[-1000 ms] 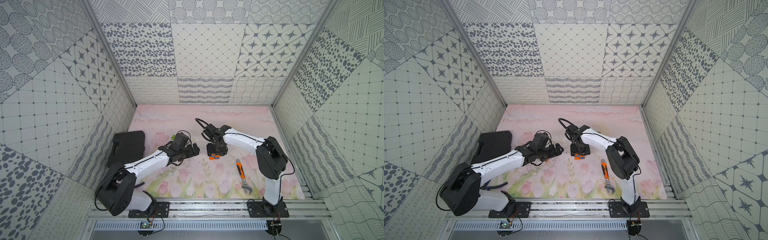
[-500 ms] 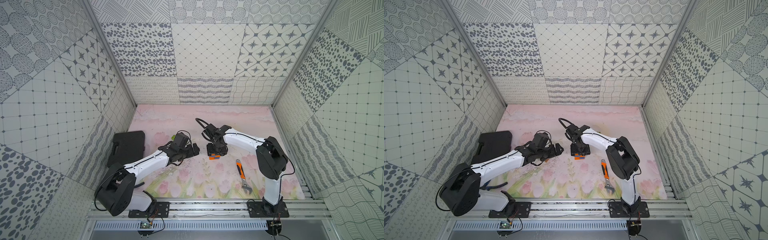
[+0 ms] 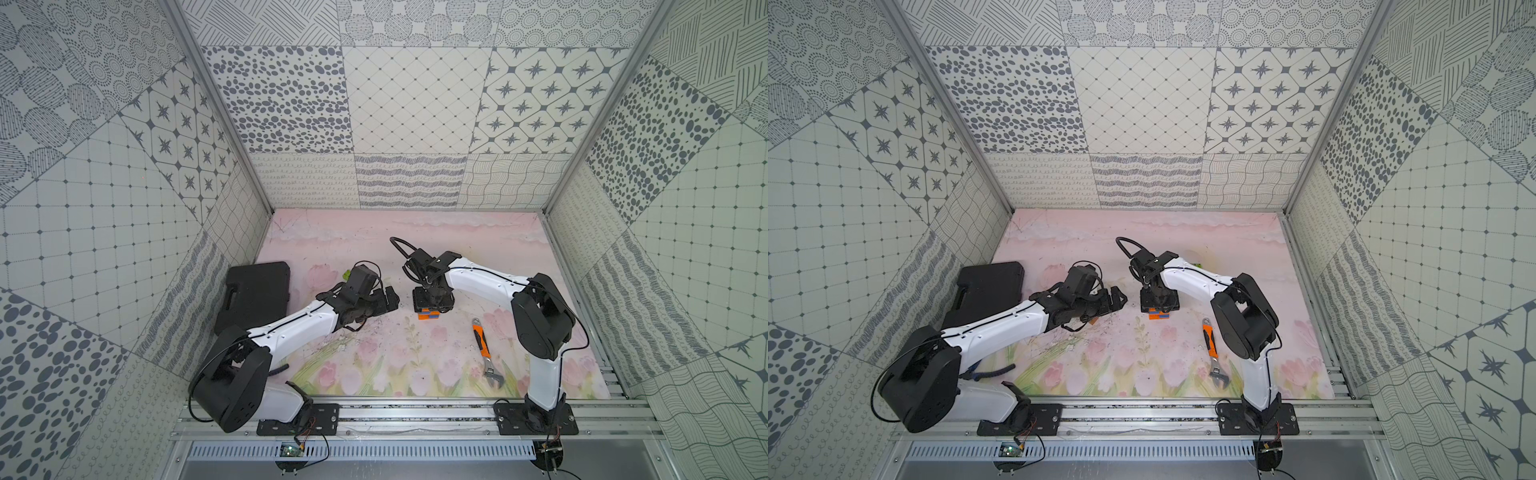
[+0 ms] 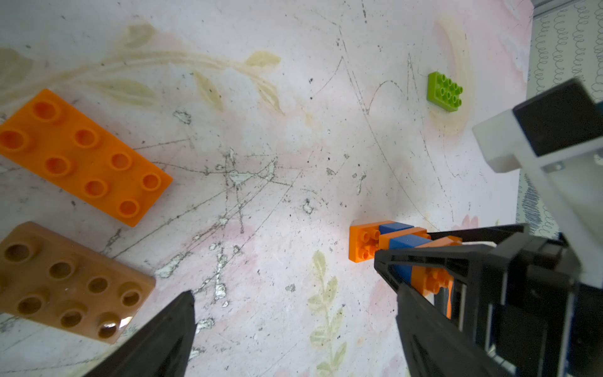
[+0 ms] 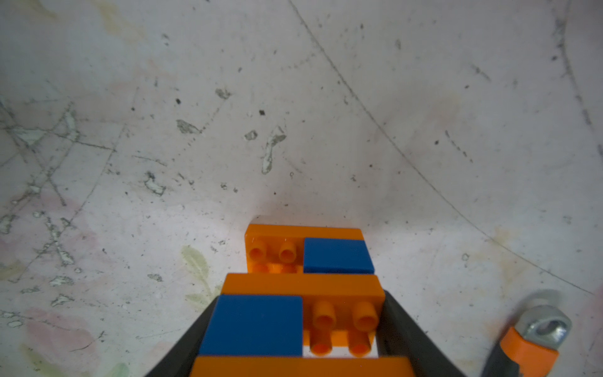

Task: Assemble the number 5 with lego
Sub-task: Assemble the lego brick with the lego brick.

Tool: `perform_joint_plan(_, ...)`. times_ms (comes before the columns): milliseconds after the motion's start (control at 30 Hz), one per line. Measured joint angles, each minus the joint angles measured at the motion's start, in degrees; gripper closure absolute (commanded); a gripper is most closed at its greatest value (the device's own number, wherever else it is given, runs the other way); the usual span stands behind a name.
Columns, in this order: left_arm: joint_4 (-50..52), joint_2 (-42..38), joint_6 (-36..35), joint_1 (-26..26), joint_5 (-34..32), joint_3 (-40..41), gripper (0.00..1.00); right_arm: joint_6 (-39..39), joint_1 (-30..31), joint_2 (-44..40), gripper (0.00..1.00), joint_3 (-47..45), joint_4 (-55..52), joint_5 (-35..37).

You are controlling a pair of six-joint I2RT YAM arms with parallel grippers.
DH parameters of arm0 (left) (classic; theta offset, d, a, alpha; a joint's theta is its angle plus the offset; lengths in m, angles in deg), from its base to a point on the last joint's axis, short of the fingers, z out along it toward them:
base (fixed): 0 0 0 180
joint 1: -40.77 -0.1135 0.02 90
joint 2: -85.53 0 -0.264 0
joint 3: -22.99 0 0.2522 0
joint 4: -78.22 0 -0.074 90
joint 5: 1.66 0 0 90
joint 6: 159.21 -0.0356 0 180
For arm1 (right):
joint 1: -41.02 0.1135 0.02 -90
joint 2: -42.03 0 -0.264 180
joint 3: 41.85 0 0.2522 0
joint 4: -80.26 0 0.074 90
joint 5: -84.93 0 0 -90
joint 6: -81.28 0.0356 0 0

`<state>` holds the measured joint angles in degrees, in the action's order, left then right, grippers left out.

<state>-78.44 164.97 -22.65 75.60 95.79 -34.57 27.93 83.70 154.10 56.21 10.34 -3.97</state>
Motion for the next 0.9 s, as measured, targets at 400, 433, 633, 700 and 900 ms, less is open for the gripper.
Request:
perform_joint_plan(400, 0.00, -0.02, -0.02, 0.00, -0.37, 0.00, 0.01, -0.90, 0.00, 0.48, 0.34, 0.07, -0.04, 0.57)
perform_joint_plan(433, 0.02, -0.02, -0.02, 0.00, -0.39, 0.00, 0.01, -0.96, 0.00, 0.50, 0.34, 0.07, -0.07, 0.63)
perform_joint_plan(633, 0.02, -0.09, -0.02, 0.00, -0.42, 0.00, 0.01, -0.96, 0.02, 0.79, 0.34, 0.15, -0.11, 0.66)
perform_joint_plan(700, 0.02, -0.09, -0.02, 0.00, -0.42, 0.00, 0.01, -0.96, 0.02, 0.81, 0.34, 0.13, -0.11, 0.66)
perform_joint_plan(900, 0.02, -0.09, -0.02, 0.00, -0.42, 0.00, 0.01, -0.96, 0.02, 1.14, 0.34, 0.44, -0.39, 0.63)
